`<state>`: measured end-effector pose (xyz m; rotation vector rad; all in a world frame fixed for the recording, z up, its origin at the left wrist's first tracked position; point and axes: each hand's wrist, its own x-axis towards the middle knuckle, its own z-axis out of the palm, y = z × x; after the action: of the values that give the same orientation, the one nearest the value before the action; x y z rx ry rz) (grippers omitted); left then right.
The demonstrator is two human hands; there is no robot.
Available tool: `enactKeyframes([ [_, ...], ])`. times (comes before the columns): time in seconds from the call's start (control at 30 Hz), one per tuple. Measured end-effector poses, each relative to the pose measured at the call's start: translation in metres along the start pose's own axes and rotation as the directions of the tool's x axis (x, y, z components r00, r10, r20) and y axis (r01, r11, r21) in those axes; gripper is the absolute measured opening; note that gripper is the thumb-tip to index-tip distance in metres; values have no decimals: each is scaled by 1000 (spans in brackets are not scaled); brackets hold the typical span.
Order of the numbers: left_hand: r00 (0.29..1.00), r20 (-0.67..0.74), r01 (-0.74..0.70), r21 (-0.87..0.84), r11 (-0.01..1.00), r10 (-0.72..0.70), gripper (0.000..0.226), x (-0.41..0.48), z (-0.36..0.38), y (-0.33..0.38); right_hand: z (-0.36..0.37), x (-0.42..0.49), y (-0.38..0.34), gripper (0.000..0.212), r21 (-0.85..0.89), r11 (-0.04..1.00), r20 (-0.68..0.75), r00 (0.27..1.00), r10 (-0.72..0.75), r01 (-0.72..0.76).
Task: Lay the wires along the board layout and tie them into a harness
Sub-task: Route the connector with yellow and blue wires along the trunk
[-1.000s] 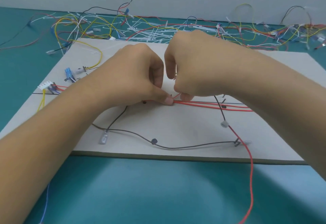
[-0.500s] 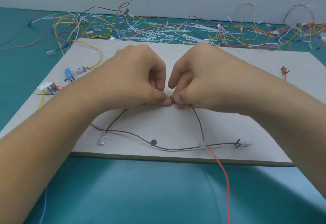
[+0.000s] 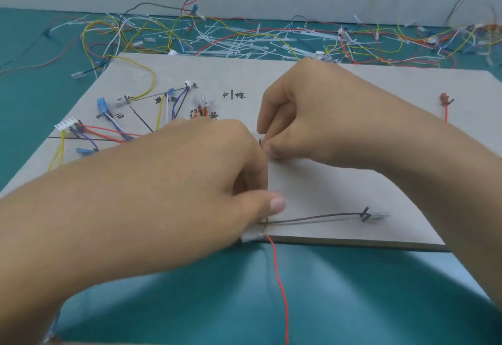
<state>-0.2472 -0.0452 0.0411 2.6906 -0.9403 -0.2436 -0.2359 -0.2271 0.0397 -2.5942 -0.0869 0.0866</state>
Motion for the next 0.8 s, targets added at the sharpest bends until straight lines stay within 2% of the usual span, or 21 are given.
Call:
enactKeyframes([
  [0.13,999,-40,-3,-62,998,0,42,-17,14,3,6,2,0,14,-44,999,-52,998,-26,24],
  [0.27,997,-69,-32,85,996,38,21,-23,17,0,9,4,-3,16,-81,996,-81,996,-36,30],
  [0.43,999,14,-48,89,995,47,33,-27,15,-11,15,4,-6,17,-124,992,-123,991,-51,35],
  [0.6,996,-22,-80,116,990,83,18,-31,18,-20,17,4,-6,18,-112,993,-116,992,-40,27],
  [0.8,992,-122,1,-145,989,-19,27,-25,-8,-50,16,4,-4,19,-32,999,-62,998,-9,7],
])
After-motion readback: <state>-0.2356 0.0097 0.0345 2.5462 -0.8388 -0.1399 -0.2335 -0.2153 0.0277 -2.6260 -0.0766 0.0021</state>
